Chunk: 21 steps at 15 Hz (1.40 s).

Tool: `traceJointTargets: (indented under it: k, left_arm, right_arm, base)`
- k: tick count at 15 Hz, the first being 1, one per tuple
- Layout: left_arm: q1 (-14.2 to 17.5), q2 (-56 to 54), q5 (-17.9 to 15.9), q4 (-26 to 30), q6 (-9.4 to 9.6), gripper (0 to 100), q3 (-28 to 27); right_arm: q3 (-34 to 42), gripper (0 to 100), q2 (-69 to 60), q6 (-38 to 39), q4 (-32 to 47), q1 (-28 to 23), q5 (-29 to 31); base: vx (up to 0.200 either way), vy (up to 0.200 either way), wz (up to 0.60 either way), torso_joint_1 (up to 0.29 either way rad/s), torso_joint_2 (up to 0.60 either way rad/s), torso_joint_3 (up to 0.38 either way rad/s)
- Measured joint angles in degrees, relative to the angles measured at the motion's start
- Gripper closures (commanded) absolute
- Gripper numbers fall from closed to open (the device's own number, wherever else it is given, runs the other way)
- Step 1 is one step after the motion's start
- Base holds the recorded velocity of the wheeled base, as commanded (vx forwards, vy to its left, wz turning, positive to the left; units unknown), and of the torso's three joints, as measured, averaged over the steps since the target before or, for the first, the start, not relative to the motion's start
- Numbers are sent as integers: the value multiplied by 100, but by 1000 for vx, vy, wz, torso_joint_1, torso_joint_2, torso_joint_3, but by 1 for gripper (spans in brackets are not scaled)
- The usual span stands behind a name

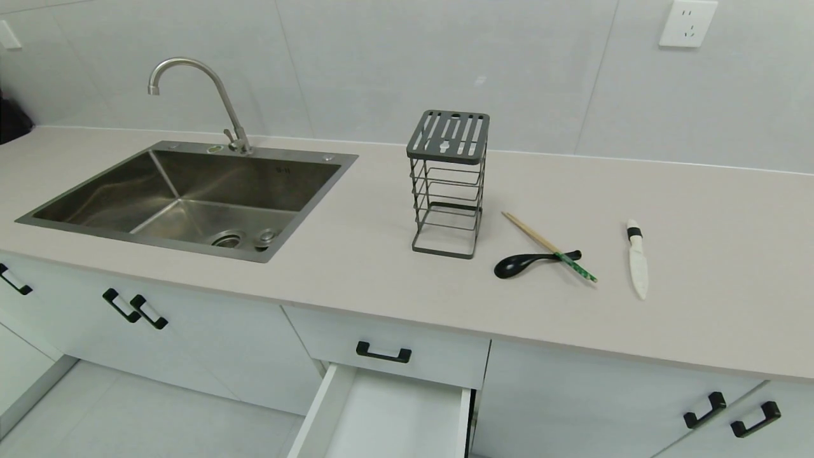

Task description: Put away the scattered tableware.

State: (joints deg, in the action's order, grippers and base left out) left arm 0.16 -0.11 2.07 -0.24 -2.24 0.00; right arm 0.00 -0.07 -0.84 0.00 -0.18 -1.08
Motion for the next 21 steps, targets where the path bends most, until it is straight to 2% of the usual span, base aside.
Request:
traceJointTargets:
  k: [13, 20, 21]
  left_arm:
    - [0, 1, 0, 2, -2, 0, 0]
    - [0, 1, 2, 2, -2, 0, 0]
    - [0, 1, 2, -7, -2, 0, 0]
  right_arm:
    - [0, 100, 0, -13, 0, 2, -4]
    - [0, 100, 0, -27, 0, 0, -9]
    - [0, 0, 0, -28, 0, 0, -17]
  base:
    - [0, 0, 0, 0, 0, 0]
    - [0, 0, 0, 251, -484, -236]
    - [0, 0, 0, 281, -530, -266]
